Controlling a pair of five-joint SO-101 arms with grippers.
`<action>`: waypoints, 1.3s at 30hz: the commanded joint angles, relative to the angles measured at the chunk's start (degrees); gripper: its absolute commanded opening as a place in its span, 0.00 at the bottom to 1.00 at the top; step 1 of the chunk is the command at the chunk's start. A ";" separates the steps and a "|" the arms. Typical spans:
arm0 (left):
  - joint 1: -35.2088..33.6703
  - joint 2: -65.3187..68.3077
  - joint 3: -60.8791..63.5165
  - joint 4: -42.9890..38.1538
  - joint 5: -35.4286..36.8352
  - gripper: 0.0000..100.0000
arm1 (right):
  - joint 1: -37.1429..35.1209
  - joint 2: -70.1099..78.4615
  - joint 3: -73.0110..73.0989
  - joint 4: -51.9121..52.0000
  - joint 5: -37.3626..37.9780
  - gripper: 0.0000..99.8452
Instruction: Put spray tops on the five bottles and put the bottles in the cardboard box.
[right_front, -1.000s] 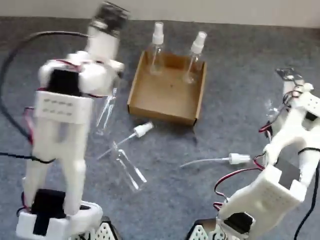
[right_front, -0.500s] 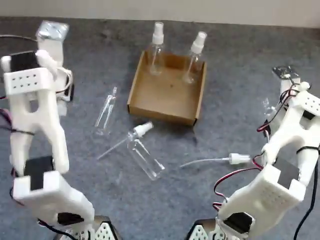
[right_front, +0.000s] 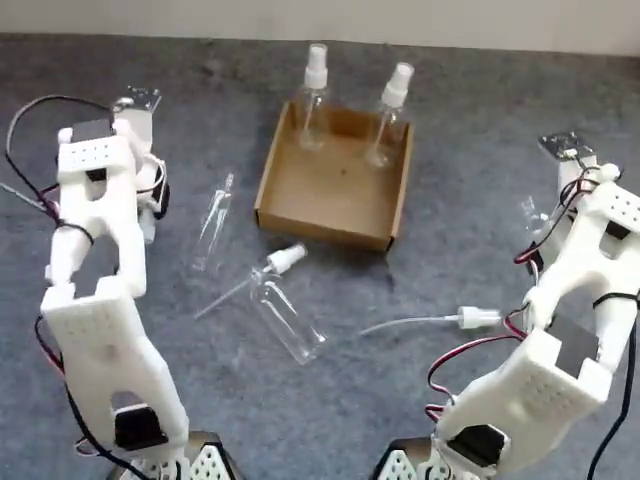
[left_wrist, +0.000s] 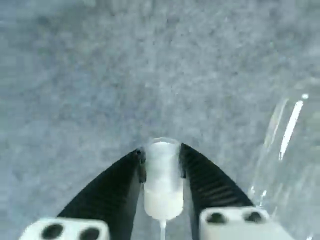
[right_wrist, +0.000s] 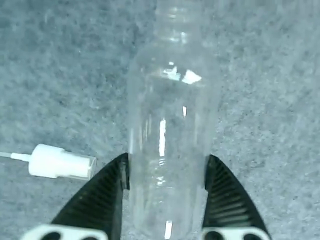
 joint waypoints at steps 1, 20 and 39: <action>1.71 0.22 -4.62 -0.79 -0.26 0.10 | 0.40 -0.84 -2.95 -0.84 0.70 0.08; -1.45 0.92 0.92 0.35 -3.08 0.08 | 1.54 -0.84 -2.95 -0.84 3.96 0.08; 3.65 -21.41 8.13 8.62 -2.81 0.00 | -1.19 8.57 -3.38 -5.67 2.73 0.08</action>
